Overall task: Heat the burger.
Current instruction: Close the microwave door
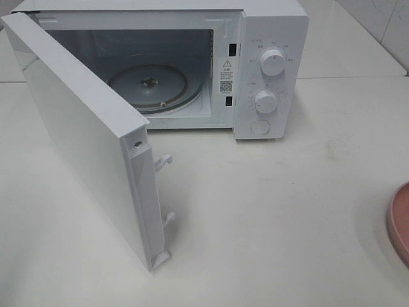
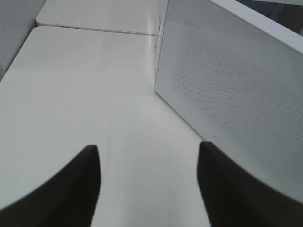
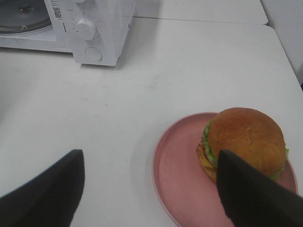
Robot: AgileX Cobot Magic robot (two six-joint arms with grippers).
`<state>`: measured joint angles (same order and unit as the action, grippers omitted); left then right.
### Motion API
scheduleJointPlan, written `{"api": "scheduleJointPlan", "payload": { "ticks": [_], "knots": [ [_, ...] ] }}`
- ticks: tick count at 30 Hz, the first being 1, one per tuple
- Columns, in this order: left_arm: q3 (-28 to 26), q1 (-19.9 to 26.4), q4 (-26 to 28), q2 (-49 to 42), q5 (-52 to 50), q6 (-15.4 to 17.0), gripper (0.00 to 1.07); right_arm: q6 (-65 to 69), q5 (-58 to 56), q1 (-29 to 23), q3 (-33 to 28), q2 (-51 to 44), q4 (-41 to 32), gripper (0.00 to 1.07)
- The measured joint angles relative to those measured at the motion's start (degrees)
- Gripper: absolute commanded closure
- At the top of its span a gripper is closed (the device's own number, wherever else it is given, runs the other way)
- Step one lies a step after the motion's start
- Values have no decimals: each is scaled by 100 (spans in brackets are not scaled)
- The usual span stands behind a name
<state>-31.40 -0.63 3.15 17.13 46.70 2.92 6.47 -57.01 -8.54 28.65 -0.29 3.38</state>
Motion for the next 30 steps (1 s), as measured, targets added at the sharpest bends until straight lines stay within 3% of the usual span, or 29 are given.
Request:
{"api": "scheduleJointPlan", "payload": {
  "ticks": [1, 2, 3, 5, 8, 15, 21, 30],
  "knots": [
    [0, 0, 0, 0, 0, 0, 67, 0, 0, 0, 0, 0, 0, 32],
    [0, 0, 0, 115, -80, 0, 78, 0, 0, 0, 0, 0, 0, 32],
    [0, 0, 0, 115, -80, 0, 78, 0, 0, 0, 0, 0, 0, 32],
    [0, 0, 0, 602, -390, -57, 99, 0, 0, 0, 0, 0, 0, 32],
    [46, 0, 0, 968, -705, -92, 107, 0, 0, 0, 0, 0, 0, 32],
    [355, 0, 29, 1667, -1759, -178, 107, 0, 0, 0, 0, 0, 0, 32],
    [1026, 0, 34, 2320, -3787, -395, 107, 0, 0, 0, 0, 0, 0, 32],
    [1650, 0, 34, 3128, -5821, -453, 107, 0, 0, 0, 0, 0, 0, 32]
  ]
}}
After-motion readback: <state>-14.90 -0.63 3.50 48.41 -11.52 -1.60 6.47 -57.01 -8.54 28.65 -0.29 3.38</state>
